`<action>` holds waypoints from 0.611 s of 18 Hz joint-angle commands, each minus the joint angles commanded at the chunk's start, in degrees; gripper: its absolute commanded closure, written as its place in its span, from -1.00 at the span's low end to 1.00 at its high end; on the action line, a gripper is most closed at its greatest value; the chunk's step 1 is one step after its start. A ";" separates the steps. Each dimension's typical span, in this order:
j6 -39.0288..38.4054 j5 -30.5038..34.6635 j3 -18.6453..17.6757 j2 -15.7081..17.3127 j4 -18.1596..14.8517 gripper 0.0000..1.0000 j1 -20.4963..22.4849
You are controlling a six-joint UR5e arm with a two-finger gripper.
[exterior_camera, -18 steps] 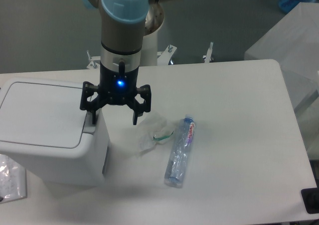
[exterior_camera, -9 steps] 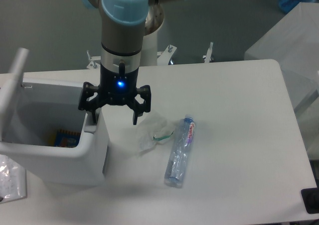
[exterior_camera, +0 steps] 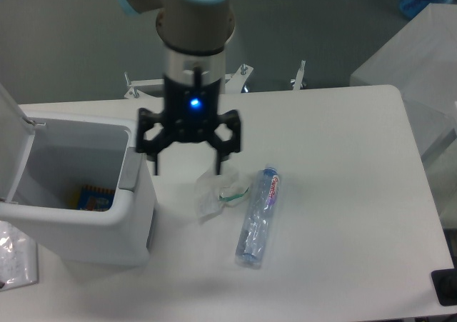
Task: Open the trash can
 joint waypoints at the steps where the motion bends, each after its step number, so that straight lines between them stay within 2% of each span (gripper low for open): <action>1: 0.35 0.18 0.70 -0.26 0.00 -1.00 1.58; 3: 4.45 0.44 1.93 -0.35 0.00 -1.00 5.01; 5: 14.27 1.75 2.20 -0.53 -0.26 -1.00 8.00; 7: 25.43 6.04 1.77 -0.44 -1.40 -1.00 10.46; 9: 34.59 9.30 1.50 -0.44 -3.15 -1.00 11.26; 11: 39.53 10.11 1.50 -0.44 -3.69 -1.00 12.05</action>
